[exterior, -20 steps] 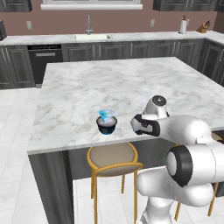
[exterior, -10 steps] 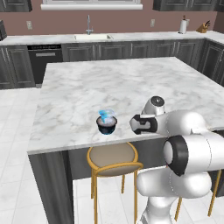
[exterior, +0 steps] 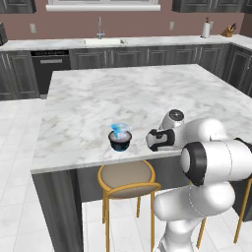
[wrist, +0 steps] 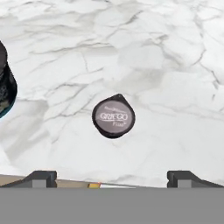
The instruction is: Stack the yogurt containers by placing the smaller containers on top of the larger containers.
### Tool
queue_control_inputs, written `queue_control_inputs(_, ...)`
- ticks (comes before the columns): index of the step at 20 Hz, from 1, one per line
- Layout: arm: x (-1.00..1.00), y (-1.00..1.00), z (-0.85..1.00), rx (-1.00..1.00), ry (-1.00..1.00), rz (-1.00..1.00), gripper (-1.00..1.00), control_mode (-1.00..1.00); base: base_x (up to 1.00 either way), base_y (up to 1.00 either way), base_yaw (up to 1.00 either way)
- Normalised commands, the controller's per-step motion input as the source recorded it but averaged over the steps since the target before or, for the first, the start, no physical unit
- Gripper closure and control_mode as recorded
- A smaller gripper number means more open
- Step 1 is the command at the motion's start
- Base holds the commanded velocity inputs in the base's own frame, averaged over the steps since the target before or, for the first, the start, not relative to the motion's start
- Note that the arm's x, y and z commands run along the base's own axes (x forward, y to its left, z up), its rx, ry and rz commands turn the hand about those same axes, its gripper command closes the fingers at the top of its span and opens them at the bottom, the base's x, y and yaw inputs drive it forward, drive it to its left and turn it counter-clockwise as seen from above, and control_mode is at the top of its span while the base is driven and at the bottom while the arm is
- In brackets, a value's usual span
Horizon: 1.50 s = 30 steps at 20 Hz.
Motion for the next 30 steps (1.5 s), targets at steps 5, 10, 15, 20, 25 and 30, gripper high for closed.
queue_control_inputs(5,0.22,0.0,-0.13,0.0,0.0,0.0,-1.0,-1.0,0.0,0.0,0.0)
queue_control_inputs(10,0.22,0.0,-0.14,0.0,0.0,0.0,-1.0,-1.0,0.0,0.0,0.0)
queue_control_inputs(15,0.2,0.0,-0.14,0.0,0.0,0.0,-1.0,-1.0,0.0,0.0,0.0)
queue_control_inputs(20,0.18,0.0,-0.13,0.0,0.0,0.0,-1.0,-1.0,0.0,0.0,0.0)
queue_control_inputs(25,0.18,0.0,-0.13,0.0,0.0,0.0,-1.0,-1.0,0.0,0.0,0.0)
queue_control_inputs(30,0.16,0.0,-0.12,0.0,0.0,0.0,-1.0,-1.0,0.0,0.0,0.0)
